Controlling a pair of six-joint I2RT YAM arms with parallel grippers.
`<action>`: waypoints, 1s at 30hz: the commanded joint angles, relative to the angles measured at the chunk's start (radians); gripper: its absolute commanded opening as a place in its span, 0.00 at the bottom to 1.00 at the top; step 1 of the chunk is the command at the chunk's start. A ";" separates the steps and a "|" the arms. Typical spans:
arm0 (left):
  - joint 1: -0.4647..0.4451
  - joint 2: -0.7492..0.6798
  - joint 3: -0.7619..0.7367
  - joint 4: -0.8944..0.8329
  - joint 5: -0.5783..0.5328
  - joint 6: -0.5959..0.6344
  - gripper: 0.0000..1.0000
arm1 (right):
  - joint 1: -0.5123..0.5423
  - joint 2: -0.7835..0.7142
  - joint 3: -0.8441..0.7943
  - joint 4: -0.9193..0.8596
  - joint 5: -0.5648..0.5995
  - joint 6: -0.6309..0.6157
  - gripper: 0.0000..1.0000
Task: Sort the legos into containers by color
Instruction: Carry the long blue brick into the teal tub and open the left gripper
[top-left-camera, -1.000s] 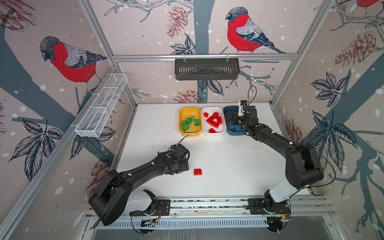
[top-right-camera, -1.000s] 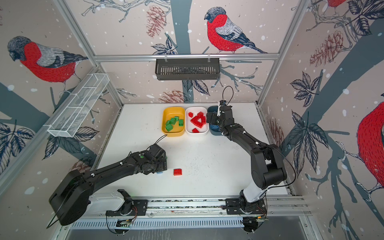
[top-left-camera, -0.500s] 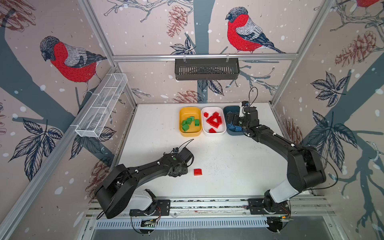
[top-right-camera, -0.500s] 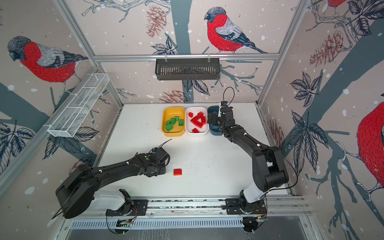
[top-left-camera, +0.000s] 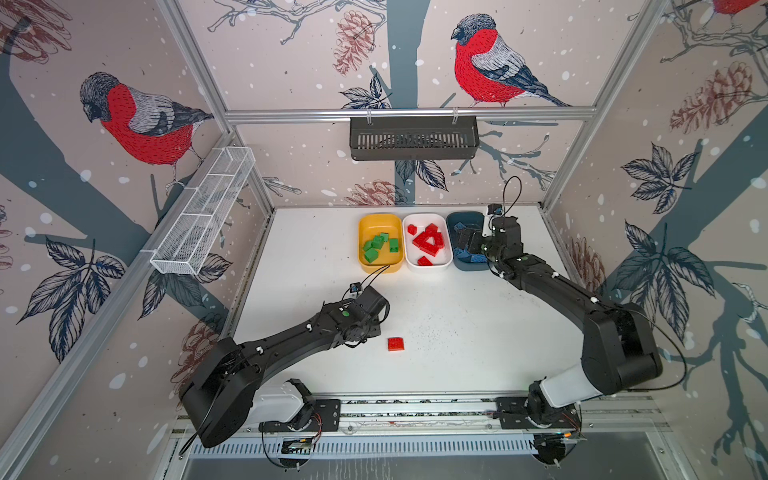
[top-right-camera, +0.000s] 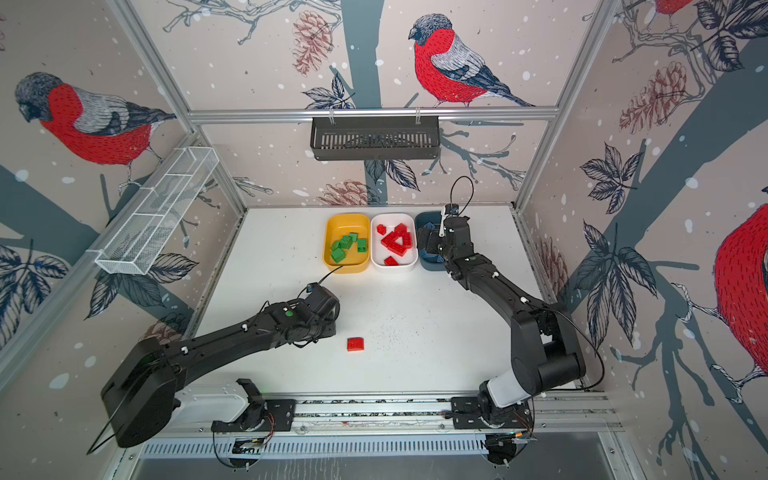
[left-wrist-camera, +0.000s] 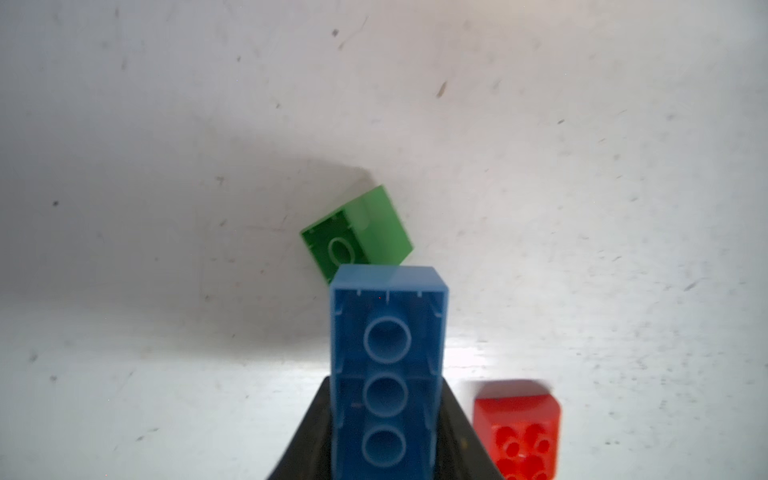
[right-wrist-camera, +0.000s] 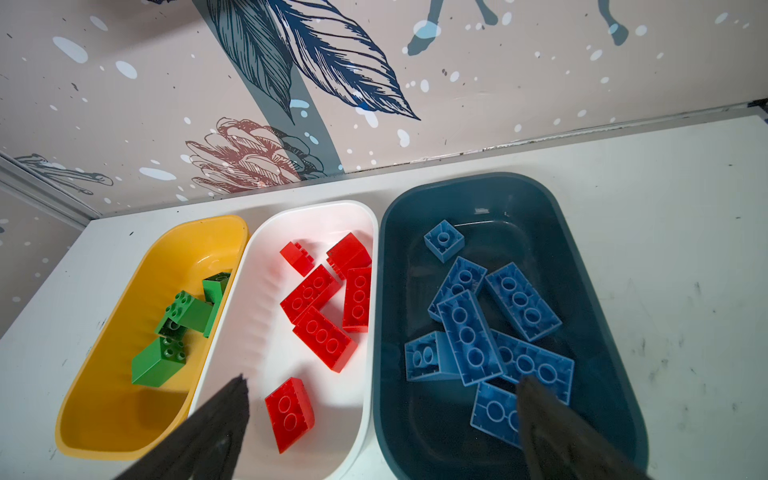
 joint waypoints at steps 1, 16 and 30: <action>-0.003 0.024 0.047 0.081 0.017 0.069 0.27 | -0.002 -0.034 -0.024 0.026 0.038 0.025 0.99; -0.003 0.457 0.559 0.307 0.174 0.306 0.27 | -0.031 -0.246 -0.187 -0.059 0.109 0.073 1.00; -0.003 0.926 1.189 0.345 0.282 0.399 0.28 | -0.118 -0.415 -0.302 -0.100 0.156 0.119 1.00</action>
